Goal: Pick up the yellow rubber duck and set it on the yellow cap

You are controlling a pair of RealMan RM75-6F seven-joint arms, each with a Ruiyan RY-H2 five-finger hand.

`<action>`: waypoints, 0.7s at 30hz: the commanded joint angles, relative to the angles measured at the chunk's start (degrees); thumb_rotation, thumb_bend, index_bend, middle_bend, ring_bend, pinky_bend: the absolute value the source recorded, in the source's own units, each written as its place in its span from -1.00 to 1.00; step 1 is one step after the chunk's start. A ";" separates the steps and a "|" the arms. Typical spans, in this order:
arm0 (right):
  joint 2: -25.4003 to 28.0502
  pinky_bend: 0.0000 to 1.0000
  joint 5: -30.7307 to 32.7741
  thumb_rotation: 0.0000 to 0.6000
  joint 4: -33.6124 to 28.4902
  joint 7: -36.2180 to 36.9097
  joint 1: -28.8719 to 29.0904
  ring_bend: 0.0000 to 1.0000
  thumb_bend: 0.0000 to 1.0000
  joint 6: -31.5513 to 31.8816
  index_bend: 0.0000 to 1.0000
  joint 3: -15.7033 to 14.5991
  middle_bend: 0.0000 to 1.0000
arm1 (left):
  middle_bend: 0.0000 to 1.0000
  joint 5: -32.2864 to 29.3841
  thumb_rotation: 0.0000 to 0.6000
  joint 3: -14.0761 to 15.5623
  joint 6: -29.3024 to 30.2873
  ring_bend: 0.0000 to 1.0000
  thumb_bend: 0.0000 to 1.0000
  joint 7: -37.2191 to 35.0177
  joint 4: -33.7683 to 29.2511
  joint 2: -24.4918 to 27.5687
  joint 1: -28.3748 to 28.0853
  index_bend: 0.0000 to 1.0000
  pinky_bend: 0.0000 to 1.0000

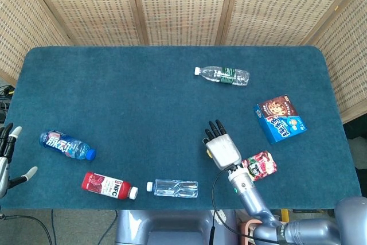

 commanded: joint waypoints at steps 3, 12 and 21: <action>-1.02 -0.97 0.18 1.00 0.90 0.12 0.01 -1.00 -0.43 -1.17 0.06 0.65 -0.61 | -1.00 0.13 1.00 0.05 0.09 -1.00 -0.83 0.12 0.01 -0.03 0.02 -1.00 -1.00; -2.84 -0.97 2.59 1.00 5.65 1.24 -0.47 -1.00 -0.43 -4.10 0.06 1.12 -0.61 | -1.00 -0.51 1.00 -0.25 -0.16 -1.00 -0.83 -0.43 0.34 0.06 -0.02 -1.00 -1.00; -3.30 -0.97 2.23 1.00 7.87 2.86 -1.13 -1.00 -0.43 -5.41 0.06 1.23 -0.60 | -1.00 -0.39 1.00 -0.15 -0.17 -1.00 -0.83 -0.05 0.21 0.00 -0.02 -1.00 -1.00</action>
